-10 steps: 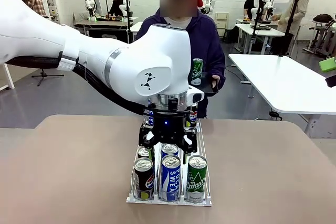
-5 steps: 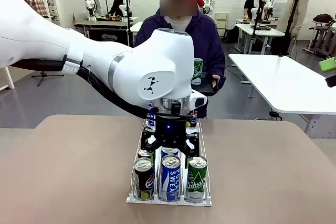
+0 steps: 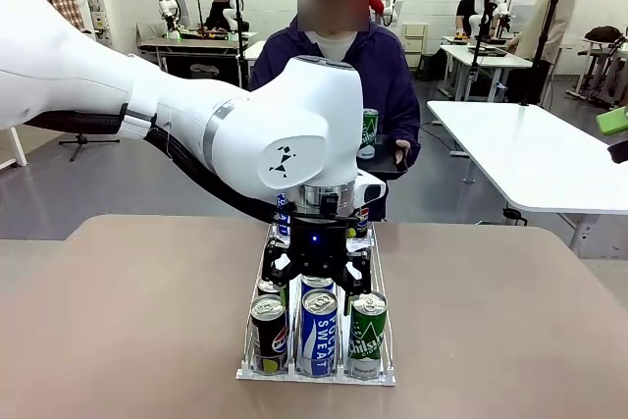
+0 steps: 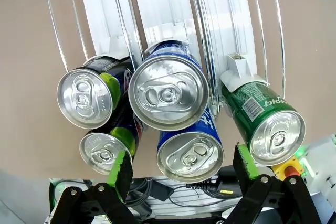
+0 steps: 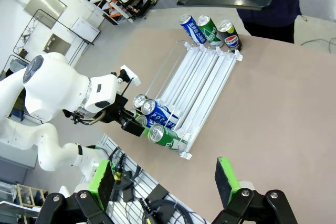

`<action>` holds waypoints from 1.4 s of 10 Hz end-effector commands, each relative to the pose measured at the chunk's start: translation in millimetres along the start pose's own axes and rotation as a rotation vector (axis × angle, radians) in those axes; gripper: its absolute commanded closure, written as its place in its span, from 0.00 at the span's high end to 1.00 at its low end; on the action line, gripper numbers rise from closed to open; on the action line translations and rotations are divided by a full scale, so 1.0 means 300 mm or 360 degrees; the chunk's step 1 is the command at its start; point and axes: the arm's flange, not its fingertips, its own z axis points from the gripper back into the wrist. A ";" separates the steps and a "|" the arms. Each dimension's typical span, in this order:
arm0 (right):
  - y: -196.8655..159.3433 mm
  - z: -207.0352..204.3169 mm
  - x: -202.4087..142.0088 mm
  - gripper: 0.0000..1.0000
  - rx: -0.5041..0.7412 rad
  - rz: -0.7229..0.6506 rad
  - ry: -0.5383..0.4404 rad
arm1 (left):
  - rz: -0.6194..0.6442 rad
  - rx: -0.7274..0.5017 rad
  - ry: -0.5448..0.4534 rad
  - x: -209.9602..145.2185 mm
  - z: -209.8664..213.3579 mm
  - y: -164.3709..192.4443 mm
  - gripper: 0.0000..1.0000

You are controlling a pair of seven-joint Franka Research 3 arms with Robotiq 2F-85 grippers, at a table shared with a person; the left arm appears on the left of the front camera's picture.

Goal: Retrieve and hand over the desired beverage to the person.
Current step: Pick up another can of the same type that the person held from the Automatic Can Dispenser.

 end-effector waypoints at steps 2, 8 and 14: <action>-0.005 -0.005 -0.002 1.00 -0.0019 0.0005 0.0003 | 0.0037 0.0039 -0.0033 0.016 0.001 -0.015 1.00; -0.005 -0.005 -0.002 1.00 -0.0019 0.0005 0.0003 | 0.0060 0.0037 -0.0046 0.024 -0.003 -0.014 1.00; -0.005 -0.005 -0.002 1.00 -0.0019 0.0005 0.0003 | 0.0001 0.0020 0.0035 0.023 -0.008 -0.015 0.00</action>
